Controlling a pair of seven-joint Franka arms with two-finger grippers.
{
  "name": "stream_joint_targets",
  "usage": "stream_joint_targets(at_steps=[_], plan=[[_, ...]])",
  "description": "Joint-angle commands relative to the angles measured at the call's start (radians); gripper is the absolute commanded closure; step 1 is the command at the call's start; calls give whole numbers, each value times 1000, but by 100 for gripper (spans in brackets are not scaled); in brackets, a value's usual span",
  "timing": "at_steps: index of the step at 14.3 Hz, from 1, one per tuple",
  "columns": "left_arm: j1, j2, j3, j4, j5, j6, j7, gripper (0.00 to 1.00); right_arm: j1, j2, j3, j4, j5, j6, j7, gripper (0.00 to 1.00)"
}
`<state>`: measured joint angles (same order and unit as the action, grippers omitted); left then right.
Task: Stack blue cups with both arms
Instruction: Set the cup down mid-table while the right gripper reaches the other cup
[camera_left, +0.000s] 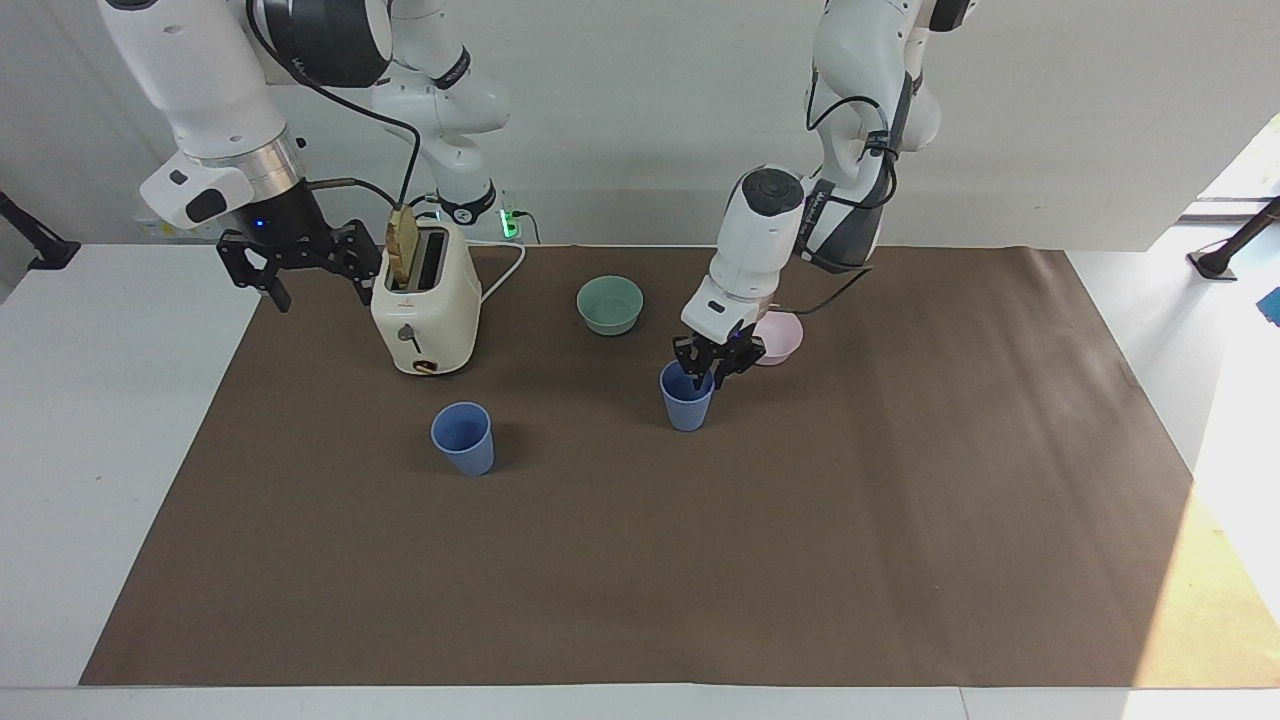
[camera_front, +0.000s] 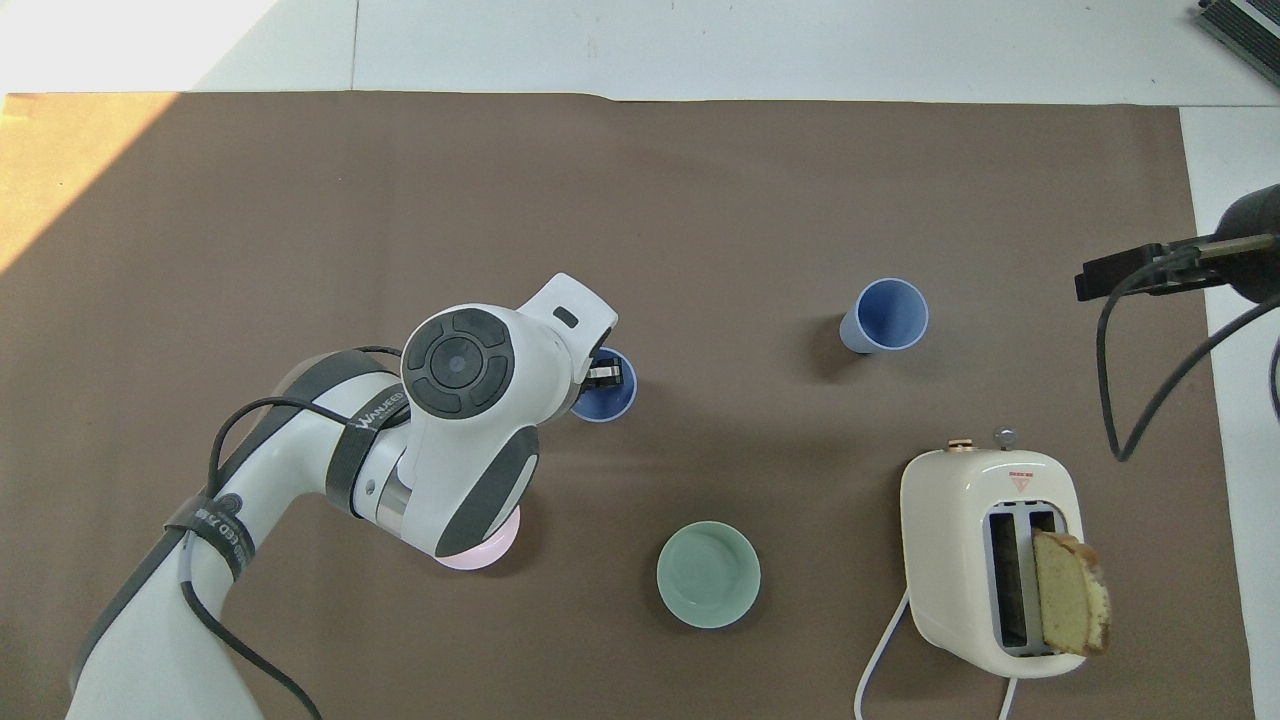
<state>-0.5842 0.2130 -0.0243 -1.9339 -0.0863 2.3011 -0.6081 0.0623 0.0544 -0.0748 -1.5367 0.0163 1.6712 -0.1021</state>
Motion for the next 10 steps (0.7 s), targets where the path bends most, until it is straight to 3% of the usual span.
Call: stream_joint_targets(at_steps=[1,4,6,10], plan=[[9,-21,17,-10,-18,1,16,0,-6,-27,6,-54,10,27,19,0],[87,-76,26,18,-15,-101,141,0,-7,-19,6,-147,11,111,22,0],[169,-157,26,23,-15,-208,274,0,-1,2,6,-203,11,183,22,0],[325,-236,26,113,26,-412,499,0,11,85,10,-240,17,289,27,0]])
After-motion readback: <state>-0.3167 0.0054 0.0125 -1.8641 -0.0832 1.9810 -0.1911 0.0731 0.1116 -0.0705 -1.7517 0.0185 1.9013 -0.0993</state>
